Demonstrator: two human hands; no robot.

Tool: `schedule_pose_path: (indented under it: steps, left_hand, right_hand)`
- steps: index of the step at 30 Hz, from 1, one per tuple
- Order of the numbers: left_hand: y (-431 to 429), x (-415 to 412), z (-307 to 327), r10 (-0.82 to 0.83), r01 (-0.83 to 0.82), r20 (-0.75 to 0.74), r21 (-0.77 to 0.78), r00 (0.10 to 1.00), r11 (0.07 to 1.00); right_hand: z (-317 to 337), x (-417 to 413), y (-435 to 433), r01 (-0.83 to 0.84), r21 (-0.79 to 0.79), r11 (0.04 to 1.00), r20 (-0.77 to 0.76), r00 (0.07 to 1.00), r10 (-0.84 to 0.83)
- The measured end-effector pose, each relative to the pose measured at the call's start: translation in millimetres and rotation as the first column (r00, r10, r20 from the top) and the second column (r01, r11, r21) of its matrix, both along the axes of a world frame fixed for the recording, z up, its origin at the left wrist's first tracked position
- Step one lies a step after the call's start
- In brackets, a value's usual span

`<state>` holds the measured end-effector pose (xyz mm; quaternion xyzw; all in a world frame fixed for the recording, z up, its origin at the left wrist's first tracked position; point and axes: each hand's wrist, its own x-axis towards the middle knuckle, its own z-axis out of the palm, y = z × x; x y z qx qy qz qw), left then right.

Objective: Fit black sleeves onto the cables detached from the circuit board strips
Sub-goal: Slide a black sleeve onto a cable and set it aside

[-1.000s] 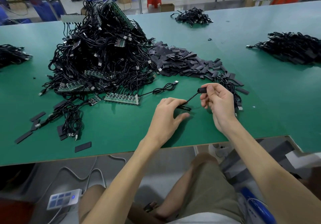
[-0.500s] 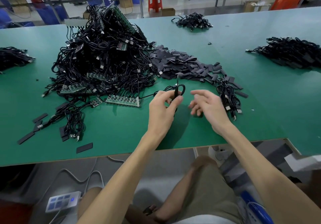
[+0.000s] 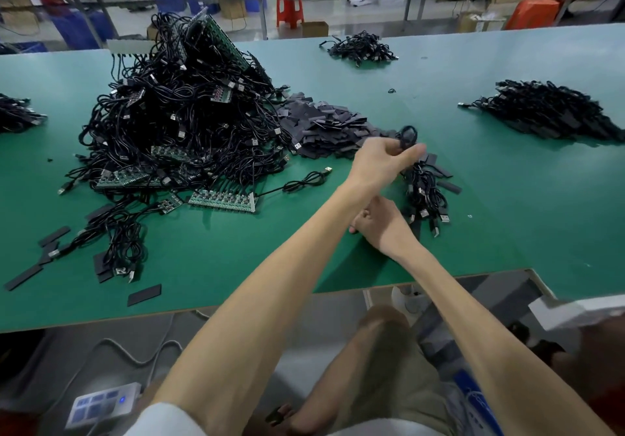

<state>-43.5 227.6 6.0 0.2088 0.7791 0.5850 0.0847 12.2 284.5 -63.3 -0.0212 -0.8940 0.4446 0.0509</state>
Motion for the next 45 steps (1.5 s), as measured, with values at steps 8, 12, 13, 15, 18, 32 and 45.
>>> schedule_pose_path:
  steps: [8,12,13,15,18,32,45]
  left_hand:
    - [-37,-4,-27,0.005,-0.029,-0.174,-0.137,0.985,0.990]
    - [-73,-8,-37,0.106,-0.146,-0.247,-0.151,0.963,0.978]
    - [-84,-8,-40,0.127,-0.177,-0.272,-0.168,0.954,0.970]
    - [-106,-8,-44,0.158,-0.251,-0.358,-0.230,0.920,0.940]
    - [-137,-12,-51,0.200,-0.425,-0.511,-0.375,0.836,0.824]
    - [-143,2,-55,0.258,-0.320,-0.251,-0.254,0.933,0.913]
    - [-134,22,-62,-0.237,0.112,0.296,0.383,0.925,0.917]
  right_hand:
    - [-3,2,4,-0.053,-0.069,0.996,-0.070,0.996,0.048]
    - [-5,0,4,-0.074,-0.145,0.987,-0.086,0.994,0.062]
    - [-6,0,3,-0.075,-0.183,0.980,-0.080,0.995,0.061]
    - [-8,0,4,-0.076,-0.214,0.974,-0.077,0.995,0.061]
    - [-9,0,5,-0.083,-0.210,0.974,-0.082,0.994,0.067]
    - [-6,3,2,-0.078,-0.201,0.976,-0.093,0.994,0.060]
    - [-7,1,3,-0.039,-0.194,0.980,-0.116,0.993,0.016]
